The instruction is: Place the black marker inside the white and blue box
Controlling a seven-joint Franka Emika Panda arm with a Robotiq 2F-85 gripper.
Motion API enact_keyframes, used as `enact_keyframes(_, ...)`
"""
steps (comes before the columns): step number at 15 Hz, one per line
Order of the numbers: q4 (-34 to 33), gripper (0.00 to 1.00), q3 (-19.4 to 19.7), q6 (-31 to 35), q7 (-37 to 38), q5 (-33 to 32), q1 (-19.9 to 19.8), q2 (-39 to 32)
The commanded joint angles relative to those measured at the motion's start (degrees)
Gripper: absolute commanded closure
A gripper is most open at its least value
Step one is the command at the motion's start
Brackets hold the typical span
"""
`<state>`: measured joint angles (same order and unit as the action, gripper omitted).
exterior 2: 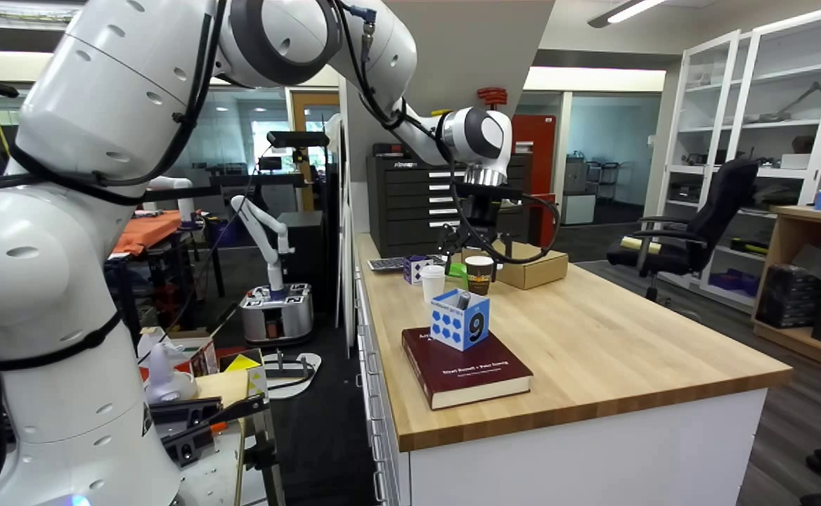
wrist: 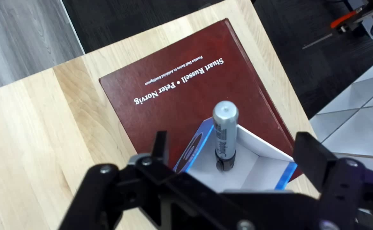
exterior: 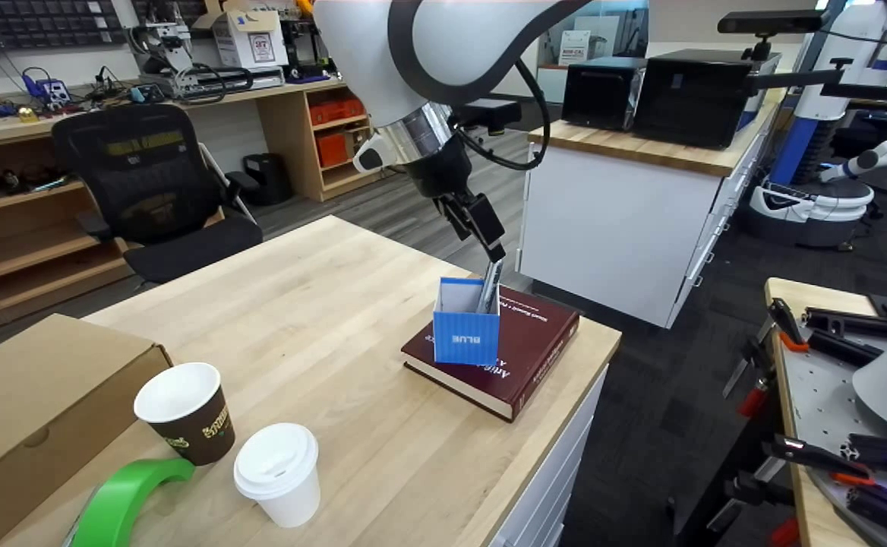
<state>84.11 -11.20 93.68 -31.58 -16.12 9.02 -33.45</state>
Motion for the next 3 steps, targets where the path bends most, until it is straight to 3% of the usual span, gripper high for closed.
enact_keyframes(1, 0.2, 0.0, 0.3, 0.0, 0.0, 0.3, 0.2, 0.2)
enact_keyframes(3, 0.4, 0.0, 0.3, 0.1, 0.2, 0.5, 0.2, 0.3)
